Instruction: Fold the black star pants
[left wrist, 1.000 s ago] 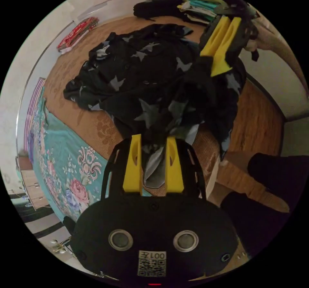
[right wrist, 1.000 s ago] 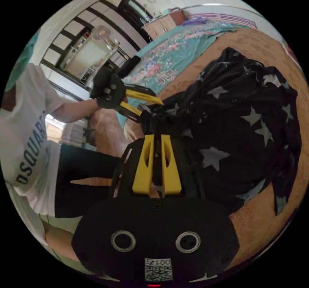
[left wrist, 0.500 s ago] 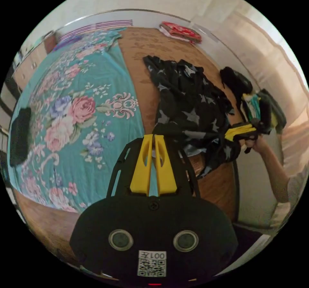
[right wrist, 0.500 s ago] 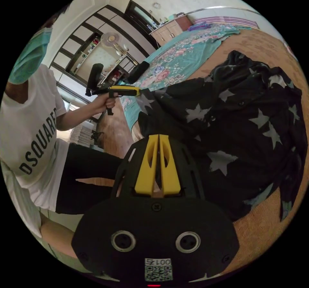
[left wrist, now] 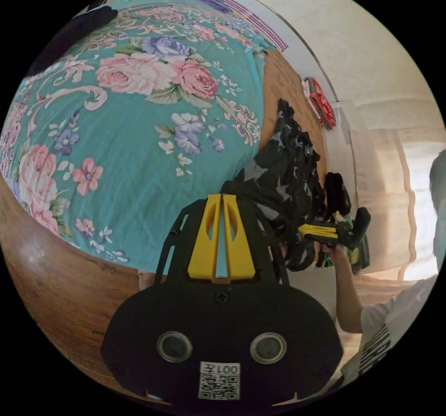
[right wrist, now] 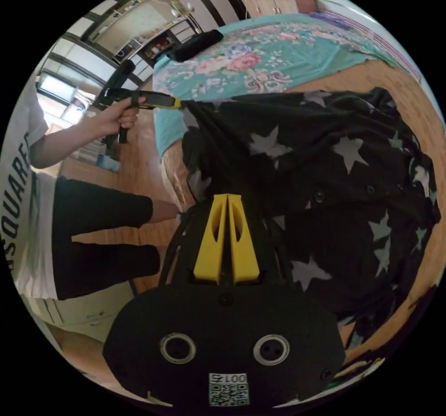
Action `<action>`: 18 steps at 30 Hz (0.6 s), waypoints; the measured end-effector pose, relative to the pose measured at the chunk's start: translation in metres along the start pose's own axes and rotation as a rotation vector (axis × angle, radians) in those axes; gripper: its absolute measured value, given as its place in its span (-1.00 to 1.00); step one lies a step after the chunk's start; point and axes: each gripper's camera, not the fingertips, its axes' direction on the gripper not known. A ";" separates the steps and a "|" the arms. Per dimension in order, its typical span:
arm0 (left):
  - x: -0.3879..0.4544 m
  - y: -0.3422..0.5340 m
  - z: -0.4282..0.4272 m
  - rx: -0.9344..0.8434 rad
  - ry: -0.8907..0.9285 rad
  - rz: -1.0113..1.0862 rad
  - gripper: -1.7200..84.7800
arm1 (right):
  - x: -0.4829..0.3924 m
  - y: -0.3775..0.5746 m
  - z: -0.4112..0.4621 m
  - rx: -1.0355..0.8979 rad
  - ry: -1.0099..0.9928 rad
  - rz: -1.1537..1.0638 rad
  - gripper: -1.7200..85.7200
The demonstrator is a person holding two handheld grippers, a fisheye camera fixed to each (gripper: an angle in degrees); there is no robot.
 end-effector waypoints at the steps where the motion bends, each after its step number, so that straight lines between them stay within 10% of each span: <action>1: 0.000 -0.001 -0.002 -0.002 -0.011 0.011 -0.97 | -0.006 0.006 0.002 0.016 -0.022 0.023 -0.94; 12: 0.075 -0.043 0.003 -0.247 -0.491 0.884 -0.78 | -0.074 0.089 0.024 0.156 0.073 0.520 -0.78; 18: 0.088 -0.065 0.021 -0.321 -0.646 1.111 -0.90 | -0.126 0.048 0.061 0.299 0.027 0.428 -0.69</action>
